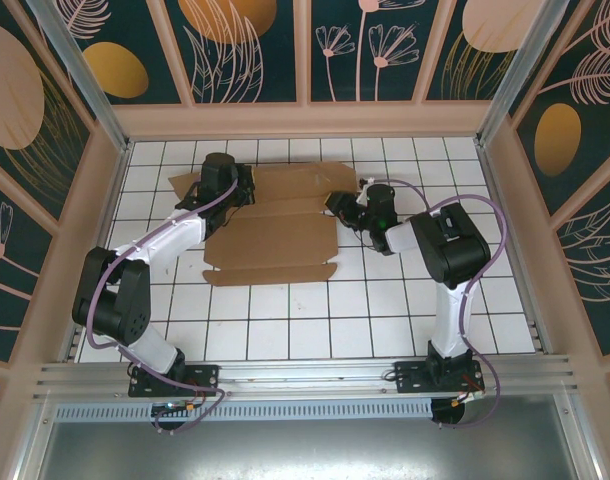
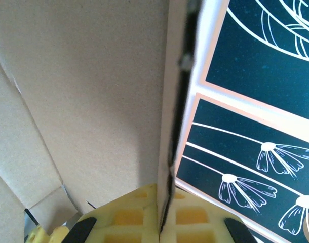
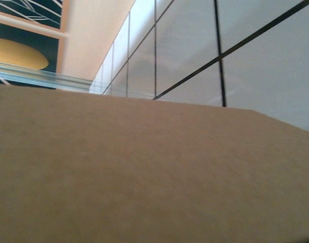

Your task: Fold the paper box

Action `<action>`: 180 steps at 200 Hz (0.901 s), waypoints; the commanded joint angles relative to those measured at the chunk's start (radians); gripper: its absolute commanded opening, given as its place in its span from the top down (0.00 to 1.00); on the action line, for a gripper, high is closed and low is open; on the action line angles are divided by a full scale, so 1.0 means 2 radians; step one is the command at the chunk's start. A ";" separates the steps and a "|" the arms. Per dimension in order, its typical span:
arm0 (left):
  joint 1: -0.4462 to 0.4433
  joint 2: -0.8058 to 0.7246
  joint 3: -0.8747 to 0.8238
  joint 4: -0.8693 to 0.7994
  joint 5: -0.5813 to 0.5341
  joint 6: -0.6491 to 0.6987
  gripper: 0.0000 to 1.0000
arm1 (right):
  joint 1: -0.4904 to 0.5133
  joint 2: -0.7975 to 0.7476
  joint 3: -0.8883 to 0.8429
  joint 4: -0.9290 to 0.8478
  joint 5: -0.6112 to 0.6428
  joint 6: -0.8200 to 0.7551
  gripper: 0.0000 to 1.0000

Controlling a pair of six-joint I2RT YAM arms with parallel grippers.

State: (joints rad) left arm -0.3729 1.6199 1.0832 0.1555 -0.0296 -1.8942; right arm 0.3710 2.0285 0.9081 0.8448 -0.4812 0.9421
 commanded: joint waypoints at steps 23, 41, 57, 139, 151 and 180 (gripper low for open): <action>-0.006 0.005 -0.005 -0.017 0.023 -0.015 1.00 | 0.012 0.016 0.016 0.050 -0.037 0.011 0.60; -0.007 0.005 -0.008 -0.016 0.026 -0.015 1.00 | 0.016 0.022 0.024 0.047 -0.037 0.009 0.59; -0.007 0.005 -0.011 -0.011 0.027 -0.015 1.00 | 0.021 0.029 0.036 0.028 -0.035 0.002 0.58; -0.010 0.008 -0.023 -0.003 0.031 -0.022 1.00 | 0.046 0.076 0.063 0.029 -0.016 0.024 0.51; -0.010 0.008 -0.026 -0.003 0.029 -0.023 1.00 | 0.046 0.078 0.057 0.055 -0.019 0.040 0.51; -0.010 0.011 -0.036 0.002 0.029 -0.030 1.00 | 0.046 0.080 0.054 0.070 -0.021 0.054 0.51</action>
State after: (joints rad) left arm -0.3775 1.6222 1.0424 0.1799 -0.0319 -1.9022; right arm 0.4423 2.1639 1.0183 0.9173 -0.4988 1.0107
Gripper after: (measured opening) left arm 0.051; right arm 0.488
